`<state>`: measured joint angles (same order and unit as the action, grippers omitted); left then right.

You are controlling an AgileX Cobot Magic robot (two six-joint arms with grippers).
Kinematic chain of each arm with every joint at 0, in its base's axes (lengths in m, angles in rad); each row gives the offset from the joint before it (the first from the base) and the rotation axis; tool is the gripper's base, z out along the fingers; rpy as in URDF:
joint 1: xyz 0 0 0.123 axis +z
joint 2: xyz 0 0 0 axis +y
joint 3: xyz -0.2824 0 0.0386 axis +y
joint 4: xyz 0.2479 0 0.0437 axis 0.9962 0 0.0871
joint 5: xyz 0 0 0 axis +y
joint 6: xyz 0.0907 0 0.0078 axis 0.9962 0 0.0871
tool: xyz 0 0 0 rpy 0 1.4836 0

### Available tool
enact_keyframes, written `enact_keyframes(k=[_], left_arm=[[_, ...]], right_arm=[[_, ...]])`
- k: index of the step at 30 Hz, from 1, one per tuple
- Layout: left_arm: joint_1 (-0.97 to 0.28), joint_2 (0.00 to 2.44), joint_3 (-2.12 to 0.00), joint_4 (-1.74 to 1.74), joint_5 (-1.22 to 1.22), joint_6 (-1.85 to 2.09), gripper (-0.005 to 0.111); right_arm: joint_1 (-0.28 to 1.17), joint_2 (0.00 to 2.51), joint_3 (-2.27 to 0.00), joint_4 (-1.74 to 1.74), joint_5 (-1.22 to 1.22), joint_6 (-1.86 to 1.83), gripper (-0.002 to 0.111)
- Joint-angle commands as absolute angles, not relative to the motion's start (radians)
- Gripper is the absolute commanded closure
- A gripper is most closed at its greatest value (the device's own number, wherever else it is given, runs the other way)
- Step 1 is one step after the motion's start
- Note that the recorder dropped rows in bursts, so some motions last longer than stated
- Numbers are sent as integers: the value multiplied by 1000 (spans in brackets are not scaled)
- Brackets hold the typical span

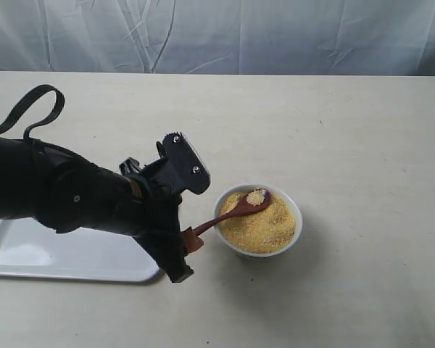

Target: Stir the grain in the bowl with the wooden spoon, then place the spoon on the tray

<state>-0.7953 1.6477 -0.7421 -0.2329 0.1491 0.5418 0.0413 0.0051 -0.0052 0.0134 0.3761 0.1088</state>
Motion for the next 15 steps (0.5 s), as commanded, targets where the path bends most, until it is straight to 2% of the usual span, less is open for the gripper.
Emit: enact_keyframes(k=[1,15], left_arm=[[-800,1652,-747,-85,126,543,39],[-790,1652,-747,70,51,543,39]], right_arm=[[35,0,0,10,366,107,108],[35,0,0,8,366,107,108]])
